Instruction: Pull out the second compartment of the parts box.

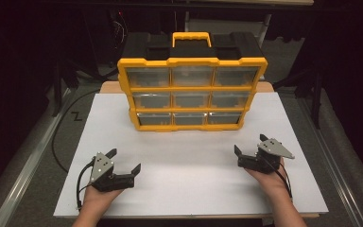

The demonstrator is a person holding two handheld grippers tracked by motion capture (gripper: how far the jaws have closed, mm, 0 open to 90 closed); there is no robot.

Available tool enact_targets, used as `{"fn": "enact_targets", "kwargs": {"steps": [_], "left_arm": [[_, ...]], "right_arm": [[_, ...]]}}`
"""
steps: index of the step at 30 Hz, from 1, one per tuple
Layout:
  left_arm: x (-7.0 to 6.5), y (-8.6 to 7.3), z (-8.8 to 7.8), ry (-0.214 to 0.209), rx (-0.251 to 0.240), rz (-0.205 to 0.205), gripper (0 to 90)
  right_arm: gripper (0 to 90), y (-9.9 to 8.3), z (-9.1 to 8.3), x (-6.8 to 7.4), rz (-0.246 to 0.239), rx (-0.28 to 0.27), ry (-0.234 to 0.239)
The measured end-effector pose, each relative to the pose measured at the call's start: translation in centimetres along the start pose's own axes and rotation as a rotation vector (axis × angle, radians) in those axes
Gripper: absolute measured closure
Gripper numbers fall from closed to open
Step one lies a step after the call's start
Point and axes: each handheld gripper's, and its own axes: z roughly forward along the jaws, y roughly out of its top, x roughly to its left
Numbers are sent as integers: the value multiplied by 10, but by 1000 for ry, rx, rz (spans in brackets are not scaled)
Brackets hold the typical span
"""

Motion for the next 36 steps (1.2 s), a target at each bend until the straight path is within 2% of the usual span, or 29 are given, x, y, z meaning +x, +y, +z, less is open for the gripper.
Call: {"fn": "enact_targets", "kwargs": {"steps": [4,7,11,15,17,22,26,29,34,36], "left_arm": [[0,0,-1,13,-10,-6,4],[1,0,-1,18,-8,-11,3],[1,0,-1,29,-6,1,3],[0,0,-1,32,-4,3,3],[-1,0,-1,37,-4,21,3],[-3,0,0,19,8,32,3],[-2,1,0,16,12,24,3],[-2,1,0,15,18,22,3],[-1,1,0,11,28,19,4],[-2,1,1,-6,35,22,8]], "right_arm": [[10,5,13,-7,32,18,-11],[10,7,22,-9,25,21,-28],[10,7,29,-10,25,36,-18],[10,6,28,-8,4,43,-14],[10,7,27,-7,-17,33,-21],[10,7,25,-6,-31,38,-33],[10,7,23,-6,-33,38,-36],[10,4,18,-5,-59,46,-42],[10,1,10,-9,-67,54,-55],[10,-4,5,-13,-77,60,-59]]}}
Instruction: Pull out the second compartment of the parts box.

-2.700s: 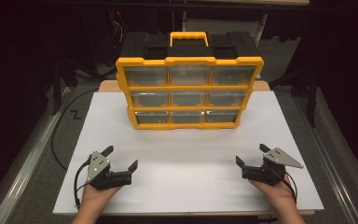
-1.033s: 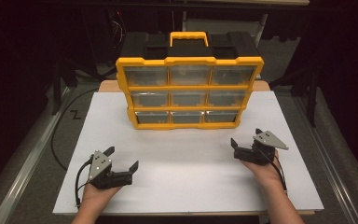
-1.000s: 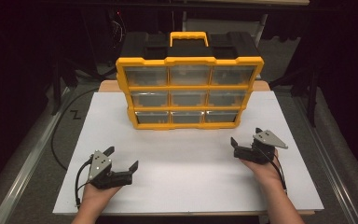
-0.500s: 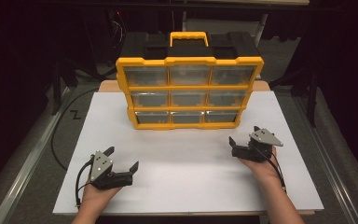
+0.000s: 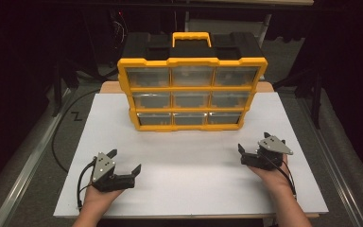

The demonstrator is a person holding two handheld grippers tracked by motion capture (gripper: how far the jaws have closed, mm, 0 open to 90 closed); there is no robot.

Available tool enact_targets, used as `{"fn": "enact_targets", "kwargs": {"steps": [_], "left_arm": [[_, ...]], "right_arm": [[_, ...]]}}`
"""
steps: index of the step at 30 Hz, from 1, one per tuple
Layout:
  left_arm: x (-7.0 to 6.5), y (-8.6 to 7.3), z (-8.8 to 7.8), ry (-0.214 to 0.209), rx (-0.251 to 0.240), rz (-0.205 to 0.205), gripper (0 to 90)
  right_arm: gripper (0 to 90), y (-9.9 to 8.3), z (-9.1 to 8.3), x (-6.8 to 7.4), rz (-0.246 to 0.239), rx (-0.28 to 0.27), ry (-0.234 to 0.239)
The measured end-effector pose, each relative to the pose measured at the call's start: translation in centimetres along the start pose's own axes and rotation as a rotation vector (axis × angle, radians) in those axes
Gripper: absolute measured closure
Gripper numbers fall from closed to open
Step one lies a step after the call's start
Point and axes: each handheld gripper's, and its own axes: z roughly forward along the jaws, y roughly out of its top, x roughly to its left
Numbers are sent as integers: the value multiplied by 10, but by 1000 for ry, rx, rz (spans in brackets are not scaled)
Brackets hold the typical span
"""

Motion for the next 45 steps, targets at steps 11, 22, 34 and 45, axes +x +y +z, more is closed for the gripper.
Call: {"fn": "enact_targets", "kwargs": {"steps": [11,22,34,45], "left_arm": [[0,1,3,12,12,7,8],[2,1,0,19,-21,-14,8],[2,-1,0,19,-58,-19,4],[5,0,-2,15,-68,-47,4]], "right_arm": [[9,-11,2,-1,-117,53,-32],[9,-11,3,10,-256,101,-32],[9,-7,0,20,-417,96,-60],[9,-4,-5,33,-568,103,-86]]}}
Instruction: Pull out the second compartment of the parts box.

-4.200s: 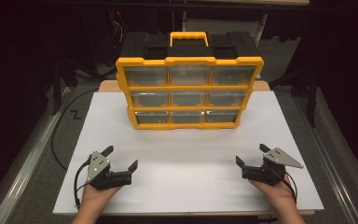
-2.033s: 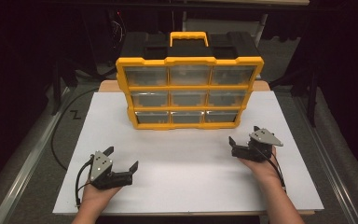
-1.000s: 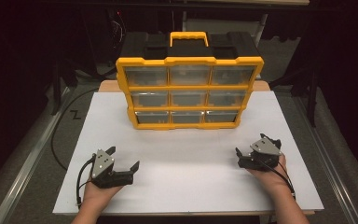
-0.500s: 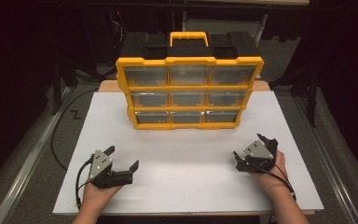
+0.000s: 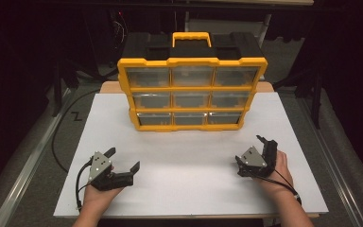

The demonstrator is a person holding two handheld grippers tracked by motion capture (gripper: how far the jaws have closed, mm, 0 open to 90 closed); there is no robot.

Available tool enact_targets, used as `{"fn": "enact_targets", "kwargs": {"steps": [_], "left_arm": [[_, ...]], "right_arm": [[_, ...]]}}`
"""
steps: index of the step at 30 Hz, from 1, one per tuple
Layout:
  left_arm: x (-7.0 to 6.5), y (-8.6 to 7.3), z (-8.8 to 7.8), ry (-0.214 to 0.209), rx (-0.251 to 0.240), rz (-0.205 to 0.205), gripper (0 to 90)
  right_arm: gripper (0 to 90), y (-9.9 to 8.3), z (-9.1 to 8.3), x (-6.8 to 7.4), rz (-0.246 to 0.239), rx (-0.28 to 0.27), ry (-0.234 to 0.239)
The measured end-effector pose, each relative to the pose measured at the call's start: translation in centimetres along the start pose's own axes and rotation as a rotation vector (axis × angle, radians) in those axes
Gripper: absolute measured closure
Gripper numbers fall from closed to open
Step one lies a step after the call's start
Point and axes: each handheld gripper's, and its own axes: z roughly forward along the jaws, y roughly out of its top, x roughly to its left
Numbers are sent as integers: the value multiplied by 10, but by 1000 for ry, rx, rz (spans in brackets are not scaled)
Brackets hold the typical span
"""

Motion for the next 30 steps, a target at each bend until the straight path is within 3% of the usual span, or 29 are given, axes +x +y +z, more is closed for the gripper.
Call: {"fn": "enact_targets", "kwargs": {"steps": [10,16,22,30], "left_arm": [[-2,1,-3,-7,-23,9,4],[-1,1,-3,-7,-24,11,4],[-3,1,-4,-6,-30,25,6],[-3,1,-3,-7,-21,31,7]], "right_arm": [[9,11,-9,8,-179,3,-53],[9,14,-12,10,-239,13,-76],[9,17,-15,15,-348,17,-114],[9,21,-16,23,-469,9,-130]]}}
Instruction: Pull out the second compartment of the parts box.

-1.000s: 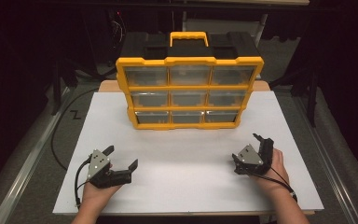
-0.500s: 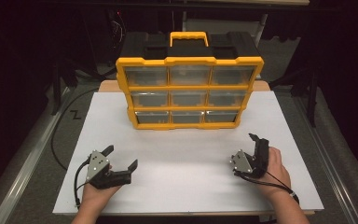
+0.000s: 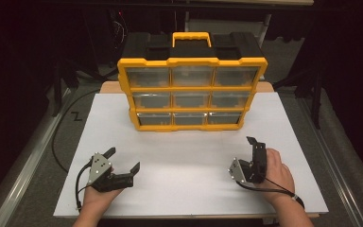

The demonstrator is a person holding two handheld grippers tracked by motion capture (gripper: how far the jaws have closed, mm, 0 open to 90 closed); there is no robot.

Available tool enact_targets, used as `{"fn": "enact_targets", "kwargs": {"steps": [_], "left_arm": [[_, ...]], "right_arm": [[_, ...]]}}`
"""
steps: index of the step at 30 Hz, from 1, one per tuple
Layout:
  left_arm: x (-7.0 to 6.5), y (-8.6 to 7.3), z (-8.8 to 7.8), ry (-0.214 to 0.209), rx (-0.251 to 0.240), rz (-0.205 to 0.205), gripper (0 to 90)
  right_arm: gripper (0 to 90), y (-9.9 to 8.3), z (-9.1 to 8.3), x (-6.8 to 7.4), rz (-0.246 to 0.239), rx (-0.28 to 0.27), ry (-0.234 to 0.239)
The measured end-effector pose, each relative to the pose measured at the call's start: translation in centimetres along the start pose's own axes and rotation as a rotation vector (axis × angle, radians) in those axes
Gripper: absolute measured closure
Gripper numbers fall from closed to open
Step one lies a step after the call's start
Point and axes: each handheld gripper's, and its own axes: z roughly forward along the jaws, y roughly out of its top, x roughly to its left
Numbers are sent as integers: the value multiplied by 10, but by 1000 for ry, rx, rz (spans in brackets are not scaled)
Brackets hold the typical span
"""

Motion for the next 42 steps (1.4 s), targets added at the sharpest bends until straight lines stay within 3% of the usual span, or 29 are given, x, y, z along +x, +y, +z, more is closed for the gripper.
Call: {"fn": "enact_targets", "kwargs": {"steps": [10,24,28,30,32,35,38,42], "left_arm": [[0,0,0,0,-3,1,6],[1,-1,1,3,8,2,4],[1,-1,1,-10,15,-8,4],[1,-1,1,-11,18,-4,4],[0,-1,3,-17,30,3,4],[-1,-1,3,-18,33,6,4],[-1,-1,3,-27,29,0,4],[-2,-1,3,-29,29,16,4]], "right_arm": [[9,12,-6,5,-108,-6,3],[54,43,-9,14,-171,-56,-23],[165,50,-9,17,-164,-82,-53],[173,52,-9,18,-155,-80,-56],[234,56,-8,19,-172,-100,-75],[270,59,-8,21,-173,-101,-92],[386,63,-5,21,-159,-105,-128],[457,68,-1,18,-138,-97,-146]]}}
